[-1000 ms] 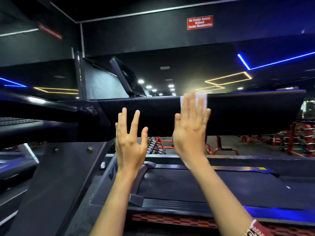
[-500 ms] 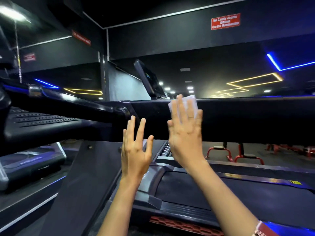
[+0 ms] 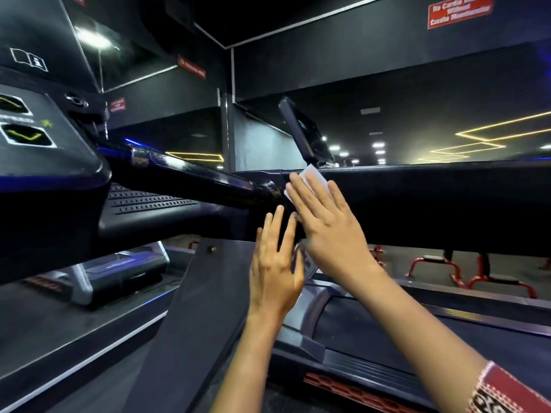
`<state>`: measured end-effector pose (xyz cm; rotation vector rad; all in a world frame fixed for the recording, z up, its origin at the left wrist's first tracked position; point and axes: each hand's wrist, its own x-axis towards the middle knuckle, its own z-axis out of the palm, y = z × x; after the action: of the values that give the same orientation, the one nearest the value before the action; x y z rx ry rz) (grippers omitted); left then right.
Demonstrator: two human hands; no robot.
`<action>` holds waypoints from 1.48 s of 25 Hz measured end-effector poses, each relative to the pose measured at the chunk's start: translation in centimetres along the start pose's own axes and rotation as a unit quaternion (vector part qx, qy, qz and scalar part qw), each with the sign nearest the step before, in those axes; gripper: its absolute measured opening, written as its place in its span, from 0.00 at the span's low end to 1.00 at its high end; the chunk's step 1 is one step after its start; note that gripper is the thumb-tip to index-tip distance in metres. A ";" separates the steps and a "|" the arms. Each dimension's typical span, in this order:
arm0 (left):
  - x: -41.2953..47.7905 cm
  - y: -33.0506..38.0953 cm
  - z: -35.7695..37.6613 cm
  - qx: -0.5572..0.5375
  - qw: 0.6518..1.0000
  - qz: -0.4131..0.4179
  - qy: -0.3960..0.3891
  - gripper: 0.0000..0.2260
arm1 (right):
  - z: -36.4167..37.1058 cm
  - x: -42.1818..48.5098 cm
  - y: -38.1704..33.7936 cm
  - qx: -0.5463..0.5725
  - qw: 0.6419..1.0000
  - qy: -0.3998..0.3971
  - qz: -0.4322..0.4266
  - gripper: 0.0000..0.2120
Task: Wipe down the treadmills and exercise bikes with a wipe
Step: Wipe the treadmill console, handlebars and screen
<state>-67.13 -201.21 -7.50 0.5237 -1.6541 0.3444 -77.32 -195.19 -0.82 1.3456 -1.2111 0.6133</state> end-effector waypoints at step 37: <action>13.4 6.7 -4.4 -0.014 0.958 -0.069 -0.279 0.22 | -9.0 5.6 9.1 0.064 0.930 -0.339 0.124 0.24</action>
<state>-68.11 -195.17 6.89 0.7596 -2.1469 0.0657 -80.99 -186.61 9.55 1.5887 -1.9500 0.4088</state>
